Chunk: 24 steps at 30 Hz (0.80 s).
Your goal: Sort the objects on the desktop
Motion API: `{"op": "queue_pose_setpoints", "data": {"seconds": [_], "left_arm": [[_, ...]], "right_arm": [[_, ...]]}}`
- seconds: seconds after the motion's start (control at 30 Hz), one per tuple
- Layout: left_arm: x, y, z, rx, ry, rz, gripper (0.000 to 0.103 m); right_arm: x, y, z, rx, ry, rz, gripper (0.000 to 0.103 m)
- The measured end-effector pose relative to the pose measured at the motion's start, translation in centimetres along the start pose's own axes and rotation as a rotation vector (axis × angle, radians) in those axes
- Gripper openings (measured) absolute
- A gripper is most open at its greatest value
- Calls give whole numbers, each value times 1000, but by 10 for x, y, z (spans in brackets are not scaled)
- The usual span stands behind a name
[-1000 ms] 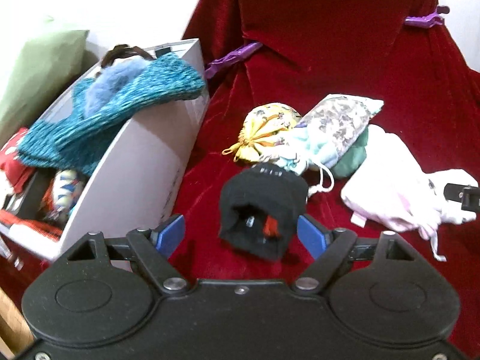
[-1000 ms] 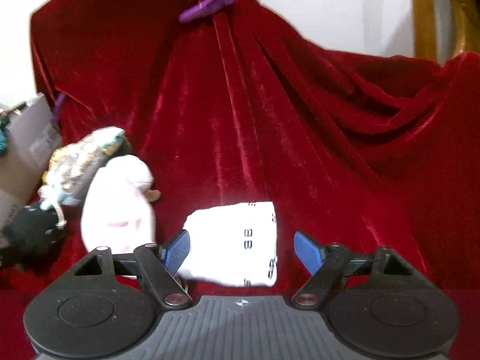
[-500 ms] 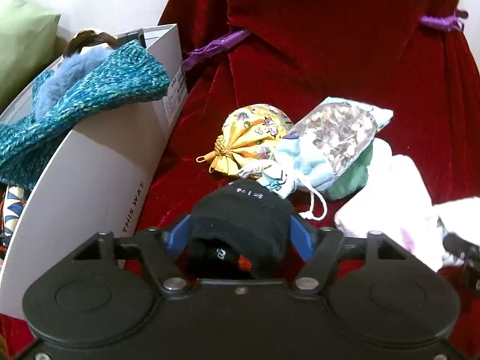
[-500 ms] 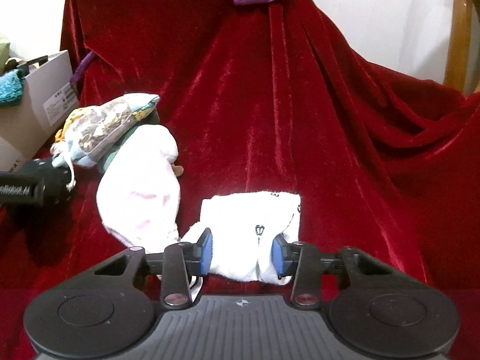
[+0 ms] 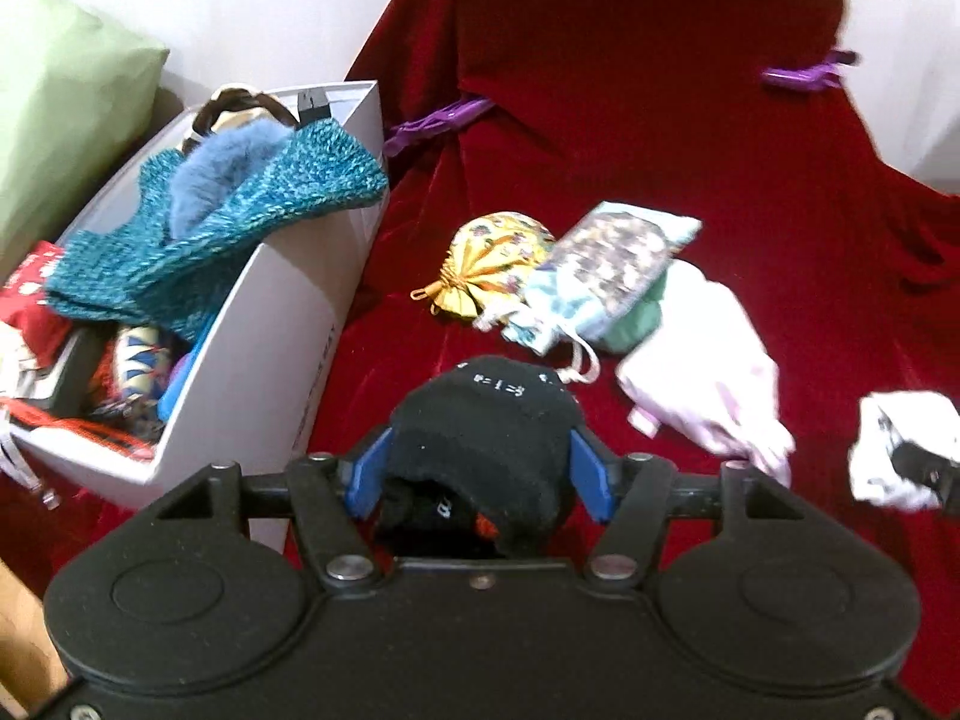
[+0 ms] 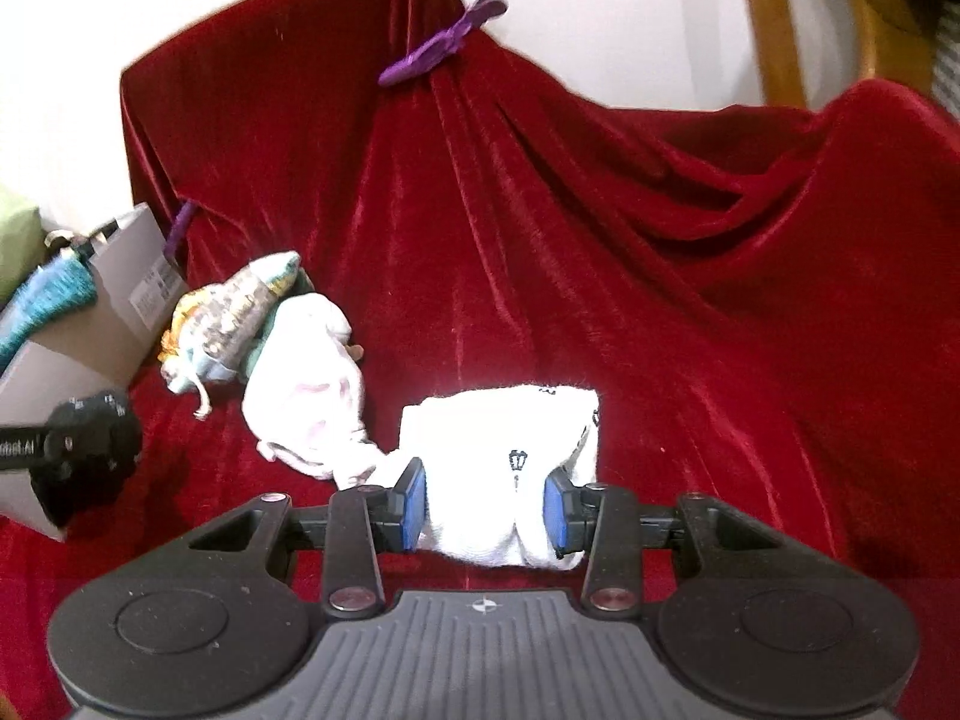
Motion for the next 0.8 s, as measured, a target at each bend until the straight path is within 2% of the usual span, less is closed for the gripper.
{"op": "queue_pose_setpoints", "data": {"seconds": [0.2, 0.37, 0.63, 0.8], "left_arm": [[15, -55, -14, -15, 30, -30, 60], [27, -98, -38, -49, 52, -47, 60], [42, -156, -95, -93, 91, -68, 60], [49, -187, -140, -118, 112, -66, 60]], "right_arm": [[-11, -51, -3, 32, 26, 53, 38], [-24, -104, -13, 45, 43, 119, 39], [-49, -194, -54, 93, 6, 156, 39], [-57, -243, -90, 141, 0, 129, 39]]}}
Point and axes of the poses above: each gripper's, at about its wrist camera, not at the fingertips, and y roughly the way its jaws point, x to its right, z to its top, the point moved 7 cm from there along y, roughly the way its jaws point, and after that the axes turned 4 degrees about x, right-handed, at the moved point
